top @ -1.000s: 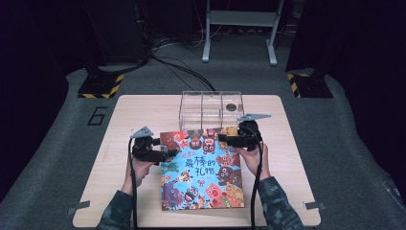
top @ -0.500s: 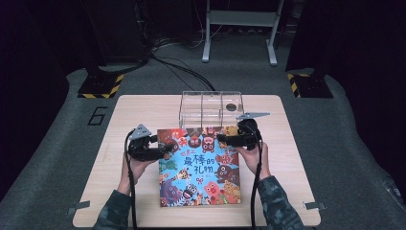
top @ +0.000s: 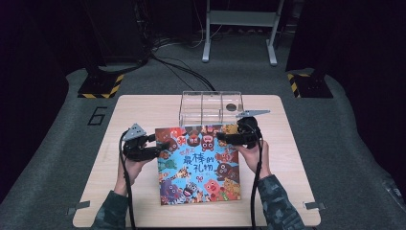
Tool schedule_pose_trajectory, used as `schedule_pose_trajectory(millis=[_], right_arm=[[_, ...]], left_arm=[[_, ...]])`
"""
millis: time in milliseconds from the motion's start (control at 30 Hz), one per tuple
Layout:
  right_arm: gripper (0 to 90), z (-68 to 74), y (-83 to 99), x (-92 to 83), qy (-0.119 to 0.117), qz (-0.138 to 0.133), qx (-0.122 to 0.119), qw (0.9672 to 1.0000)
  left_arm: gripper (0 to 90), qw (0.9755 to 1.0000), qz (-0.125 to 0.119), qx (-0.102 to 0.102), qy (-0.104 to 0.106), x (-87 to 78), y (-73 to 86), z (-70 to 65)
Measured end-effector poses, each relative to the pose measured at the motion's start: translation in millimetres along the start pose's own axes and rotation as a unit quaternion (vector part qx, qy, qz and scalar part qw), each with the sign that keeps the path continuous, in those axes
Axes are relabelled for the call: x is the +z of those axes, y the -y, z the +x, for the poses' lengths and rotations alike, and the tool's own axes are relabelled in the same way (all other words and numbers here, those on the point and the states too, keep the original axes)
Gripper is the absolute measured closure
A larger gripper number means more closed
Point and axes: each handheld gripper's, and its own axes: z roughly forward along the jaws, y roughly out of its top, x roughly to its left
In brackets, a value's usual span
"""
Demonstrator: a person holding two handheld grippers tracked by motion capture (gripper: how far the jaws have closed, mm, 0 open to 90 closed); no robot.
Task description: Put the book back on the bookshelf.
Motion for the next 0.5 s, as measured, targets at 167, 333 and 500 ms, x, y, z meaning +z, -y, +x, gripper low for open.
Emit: schedule_pose_trajectory(millis=[167,333,500], right_arm=[[43.8,2.7,-3.0,-2.1,0.000,-0.001,-0.008,1.0000],[43.2,2.8,-3.6,-1.7,0.000,0.001,-0.015,0.9999],[42.8,2.5,-4.4,-1.7,-0.002,0.002,-0.023,0.9997]], left_arm=[[44.8,0.9999,-0.006,0.007,-0.005,-5.8,-1.6,-2.2],[45.0,0.9997,-0.001,0.016,-0.016,-8.5,-3.0,-5.9],[45.5,0.9996,-0.003,0.020,-0.018,-10.9,-3.3,-7.1]])
